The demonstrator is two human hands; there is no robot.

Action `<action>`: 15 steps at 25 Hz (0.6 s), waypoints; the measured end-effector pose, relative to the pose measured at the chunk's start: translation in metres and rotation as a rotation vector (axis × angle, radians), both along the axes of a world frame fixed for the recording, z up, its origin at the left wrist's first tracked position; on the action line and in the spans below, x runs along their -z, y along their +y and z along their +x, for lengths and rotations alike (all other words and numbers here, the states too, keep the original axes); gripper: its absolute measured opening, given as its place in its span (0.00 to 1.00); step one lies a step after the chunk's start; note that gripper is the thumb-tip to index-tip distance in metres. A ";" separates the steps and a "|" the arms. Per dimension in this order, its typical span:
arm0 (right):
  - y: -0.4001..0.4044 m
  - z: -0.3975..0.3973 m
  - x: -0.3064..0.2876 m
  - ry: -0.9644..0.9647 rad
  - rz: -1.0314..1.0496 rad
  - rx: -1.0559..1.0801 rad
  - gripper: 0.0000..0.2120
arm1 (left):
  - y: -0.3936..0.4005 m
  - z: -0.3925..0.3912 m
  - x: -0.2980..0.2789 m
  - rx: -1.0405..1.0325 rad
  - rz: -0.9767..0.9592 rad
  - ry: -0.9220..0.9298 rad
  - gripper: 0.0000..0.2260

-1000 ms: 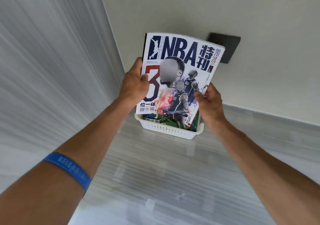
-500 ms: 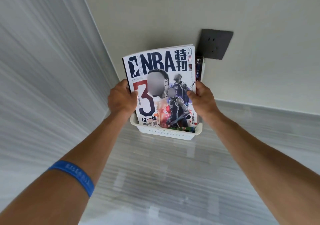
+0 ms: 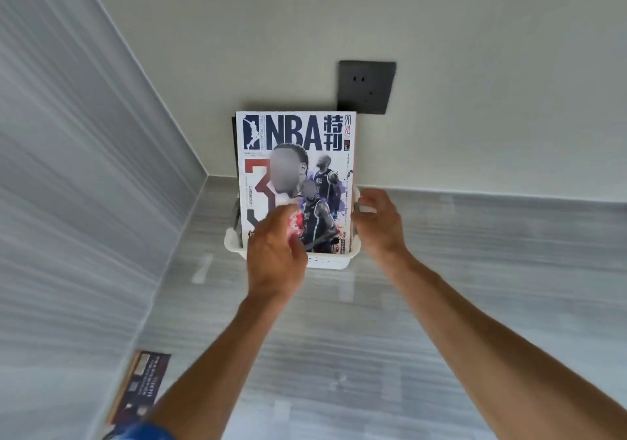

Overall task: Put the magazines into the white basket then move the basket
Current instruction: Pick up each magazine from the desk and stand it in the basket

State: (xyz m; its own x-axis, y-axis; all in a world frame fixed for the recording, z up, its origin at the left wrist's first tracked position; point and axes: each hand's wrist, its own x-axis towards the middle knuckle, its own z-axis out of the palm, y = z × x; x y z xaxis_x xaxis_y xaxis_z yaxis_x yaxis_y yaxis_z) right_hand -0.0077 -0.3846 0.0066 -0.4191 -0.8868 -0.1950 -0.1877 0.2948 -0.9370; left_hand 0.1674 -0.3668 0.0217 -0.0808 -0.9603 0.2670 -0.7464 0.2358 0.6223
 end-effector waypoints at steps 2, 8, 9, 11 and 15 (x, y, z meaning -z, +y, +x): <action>0.034 -0.010 0.008 0.115 -0.042 -0.034 0.20 | 0.037 -0.034 0.014 0.161 -0.025 -0.021 0.26; 0.148 -0.107 0.043 0.430 0.022 -0.024 0.27 | 0.103 -0.136 0.035 0.428 0.049 -0.106 0.32; 0.162 -0.123 0.045 0.455 0.034 0.006 0.28 | 0.107 -0.148 0.037 0.436 0.059 -0.121 0.32; 0.197 -0.168 0.050 0.480 0.070 0.098 0.29 | 0.123 -0.187 0.042 0.488 0.107 -0.146 0.33; 0.256 -0.259 0.059 0.533 0.124 0.231 0.29 | 0.159 -0.265 0.048 0.637 0.169 -0.148 0.33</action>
State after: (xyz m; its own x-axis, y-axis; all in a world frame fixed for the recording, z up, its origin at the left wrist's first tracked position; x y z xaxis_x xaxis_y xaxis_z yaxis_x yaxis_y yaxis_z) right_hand -0.2668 -0.1290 -0.0522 -0.6669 -0.7451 -0.0015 -0.5407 0.4854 -0.6870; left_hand -0.0980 -0.2076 -0.0263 -0.6689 -0.7409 0.0601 -0.5741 0.5662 0.5914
